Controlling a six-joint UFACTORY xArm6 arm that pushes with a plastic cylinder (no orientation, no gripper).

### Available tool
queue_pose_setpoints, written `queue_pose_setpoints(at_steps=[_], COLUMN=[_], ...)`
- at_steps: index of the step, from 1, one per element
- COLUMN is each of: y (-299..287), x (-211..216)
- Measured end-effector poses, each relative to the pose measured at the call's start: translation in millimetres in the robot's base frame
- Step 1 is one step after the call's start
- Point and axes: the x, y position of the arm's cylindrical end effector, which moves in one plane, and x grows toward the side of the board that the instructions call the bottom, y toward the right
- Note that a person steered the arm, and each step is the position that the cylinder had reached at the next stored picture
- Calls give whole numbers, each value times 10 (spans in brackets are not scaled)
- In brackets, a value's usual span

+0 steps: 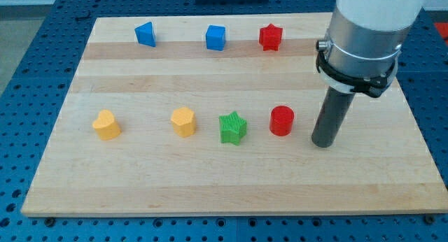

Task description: Push the red circle up a bit

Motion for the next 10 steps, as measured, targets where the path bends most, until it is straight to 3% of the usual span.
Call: queue_pose_setpoints(at_steps=[4, 10], y=[-624, -644], x=[22, -78])
